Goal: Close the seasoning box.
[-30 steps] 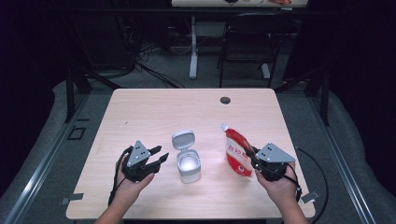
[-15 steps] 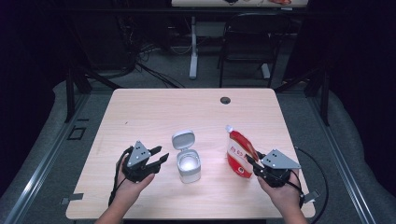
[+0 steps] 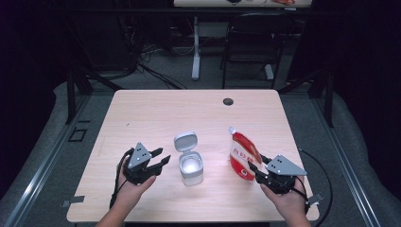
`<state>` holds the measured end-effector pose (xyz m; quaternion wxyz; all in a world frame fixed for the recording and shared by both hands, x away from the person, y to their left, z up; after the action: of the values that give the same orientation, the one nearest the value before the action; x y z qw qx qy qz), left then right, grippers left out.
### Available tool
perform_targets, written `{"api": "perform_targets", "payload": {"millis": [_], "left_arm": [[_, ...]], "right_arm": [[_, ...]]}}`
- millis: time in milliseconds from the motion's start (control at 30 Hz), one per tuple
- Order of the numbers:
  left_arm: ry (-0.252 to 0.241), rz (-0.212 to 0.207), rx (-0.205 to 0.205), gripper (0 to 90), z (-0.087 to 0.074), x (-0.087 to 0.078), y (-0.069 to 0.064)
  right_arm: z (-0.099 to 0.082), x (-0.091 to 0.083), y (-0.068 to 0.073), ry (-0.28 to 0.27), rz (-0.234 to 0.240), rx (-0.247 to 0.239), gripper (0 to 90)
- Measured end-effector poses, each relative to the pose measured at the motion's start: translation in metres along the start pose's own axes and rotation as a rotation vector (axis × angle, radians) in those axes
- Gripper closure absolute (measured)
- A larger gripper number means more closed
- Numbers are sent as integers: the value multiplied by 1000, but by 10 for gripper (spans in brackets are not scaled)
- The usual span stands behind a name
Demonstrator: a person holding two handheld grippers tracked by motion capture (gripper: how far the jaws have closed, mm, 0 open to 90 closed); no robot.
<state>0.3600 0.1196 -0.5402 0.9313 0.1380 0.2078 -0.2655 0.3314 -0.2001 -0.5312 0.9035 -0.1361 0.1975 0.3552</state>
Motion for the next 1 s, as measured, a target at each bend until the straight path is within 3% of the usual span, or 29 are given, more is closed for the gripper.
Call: {"api": "perform_targets", "payload": {"millis": [367, 667, 733, 1000], "left_arm": [[2, -1, -10, 590, -1, -1, 2], [8, -8, -11, 583, -2, 0, 0], [11, -9, -12, 583, -3, 1, 0], [9, -11, -17, 583, -3, 0, 2]], "right_arm": [[-4, -13, 5, -19, -1, 38, 527], [-14, -16, 7, -10, -3, 42, 537], [-20, -16, 10, 18, 7, 42, 594], [-35, -14, 19, 65, 15, 48, 627]]}}
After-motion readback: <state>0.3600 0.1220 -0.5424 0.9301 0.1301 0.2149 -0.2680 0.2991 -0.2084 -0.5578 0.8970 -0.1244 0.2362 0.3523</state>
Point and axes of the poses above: each handheld gripper's, and its own axes: x roughly forward along the jaws, z roughly out of its top, y roughly to its left, the point moved 9 cm from there along x, roughly forward along the jaws, and after that the axes turned 11 degrees about z, right-handed, at the moved point
